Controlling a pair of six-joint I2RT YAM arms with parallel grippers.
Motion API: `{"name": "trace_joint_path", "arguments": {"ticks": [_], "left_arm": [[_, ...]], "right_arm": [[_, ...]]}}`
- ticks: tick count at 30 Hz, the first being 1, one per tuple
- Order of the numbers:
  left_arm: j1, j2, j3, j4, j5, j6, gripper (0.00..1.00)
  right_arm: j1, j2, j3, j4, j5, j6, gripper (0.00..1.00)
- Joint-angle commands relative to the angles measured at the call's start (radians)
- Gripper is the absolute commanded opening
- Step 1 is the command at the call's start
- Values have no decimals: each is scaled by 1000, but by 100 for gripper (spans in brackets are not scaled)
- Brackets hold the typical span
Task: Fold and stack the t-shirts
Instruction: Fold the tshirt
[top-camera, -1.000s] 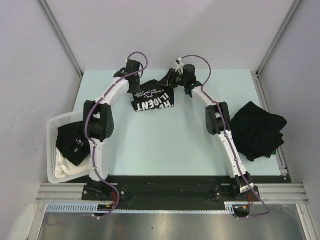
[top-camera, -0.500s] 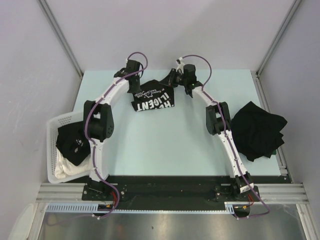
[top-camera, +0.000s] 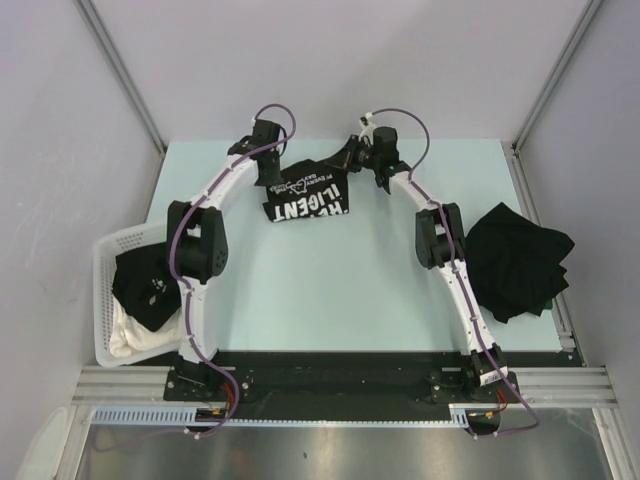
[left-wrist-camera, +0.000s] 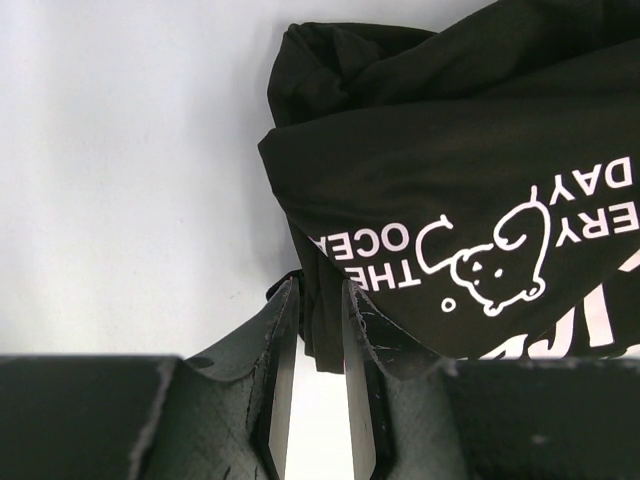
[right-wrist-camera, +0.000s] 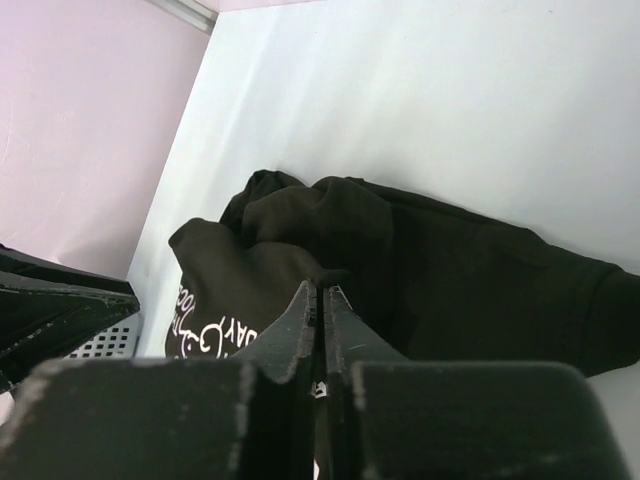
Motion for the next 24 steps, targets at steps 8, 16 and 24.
{"name": "trace_joint_path", "arguments": {"ticks": [8,16,24], "left_arm": [[7,-2,8,18,14,-2,29],[7,-7,-3,22,20,-5,29],[7,-12,-1,21,14,6,29]], "right_arm": [[-27,-10,28,77,9,-1,0],[-50,-36,2,77,29,-22,0],[-68,-67,-42,79,44,-35,0]]}}
